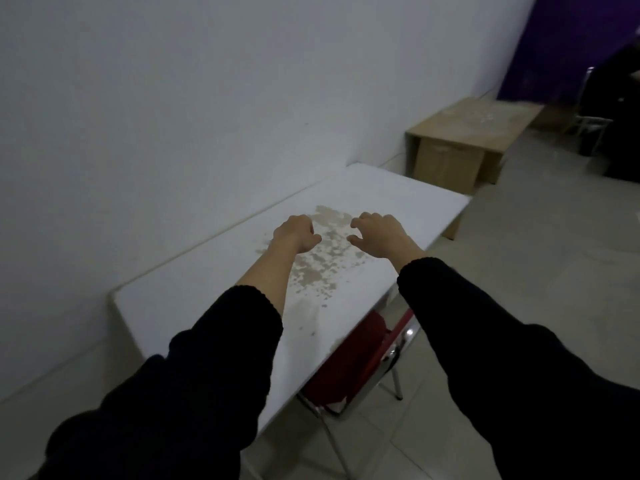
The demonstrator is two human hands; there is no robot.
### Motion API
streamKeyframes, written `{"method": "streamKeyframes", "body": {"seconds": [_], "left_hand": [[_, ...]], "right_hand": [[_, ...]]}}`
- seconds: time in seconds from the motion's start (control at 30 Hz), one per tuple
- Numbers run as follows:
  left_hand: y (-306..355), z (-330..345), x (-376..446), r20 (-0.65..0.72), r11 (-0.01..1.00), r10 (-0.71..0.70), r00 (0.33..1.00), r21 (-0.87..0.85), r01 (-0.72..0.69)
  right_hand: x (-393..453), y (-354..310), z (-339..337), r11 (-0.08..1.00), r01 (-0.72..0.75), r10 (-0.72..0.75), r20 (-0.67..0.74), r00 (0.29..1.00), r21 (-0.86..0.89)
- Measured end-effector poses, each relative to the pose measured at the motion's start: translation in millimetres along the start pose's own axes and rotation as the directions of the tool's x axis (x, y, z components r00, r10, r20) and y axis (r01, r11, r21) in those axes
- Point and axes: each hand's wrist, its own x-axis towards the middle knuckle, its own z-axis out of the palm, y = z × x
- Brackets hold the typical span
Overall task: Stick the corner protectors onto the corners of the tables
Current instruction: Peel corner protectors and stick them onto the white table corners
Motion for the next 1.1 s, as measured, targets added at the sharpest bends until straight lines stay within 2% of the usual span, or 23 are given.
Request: {"method": "streamKeyframes", "body": {"seconds": [0.23,0.47,0.53,0.67,0.83,1.1], "left_hand": [[127,12,58,0.018,0.973,0.228,0.974,-0.043,-0.227],[288,60,128,0.032,0.907,0.418,0.908,-0.066,-0.415],[320,70,145,0.060,0.899,0.436,0.898,-0.068,-0.432],[420,93,206,0.093,0.886,0.460,0.883,-0.101,-0.452],[524,102,282,0.074,0.857,0.510,0.857,-0.120,-0.500],[616,145,439,0.144,0.878,0.478,0.867,-0.100,-0.468]], "right_hand": [[-27,121,1,0.971,-0.239,0.239,0.014,0.971,0.030],[-44,284,16,0.898,-0.439,0.437,0.067,0.897,0.034],[-46,320,20,0.879,-0.475,0.469,0.102,0.877,0.040],[-33,432,22,0.858,-0.514,0.508,0.120,0.853,0.022],[-2,556,22,0.822,-0.569,0.565,0.075,0.822,0.039],[94,700,71,0.816,-0.573,0.561,0.129,0.817,0.081]]}}
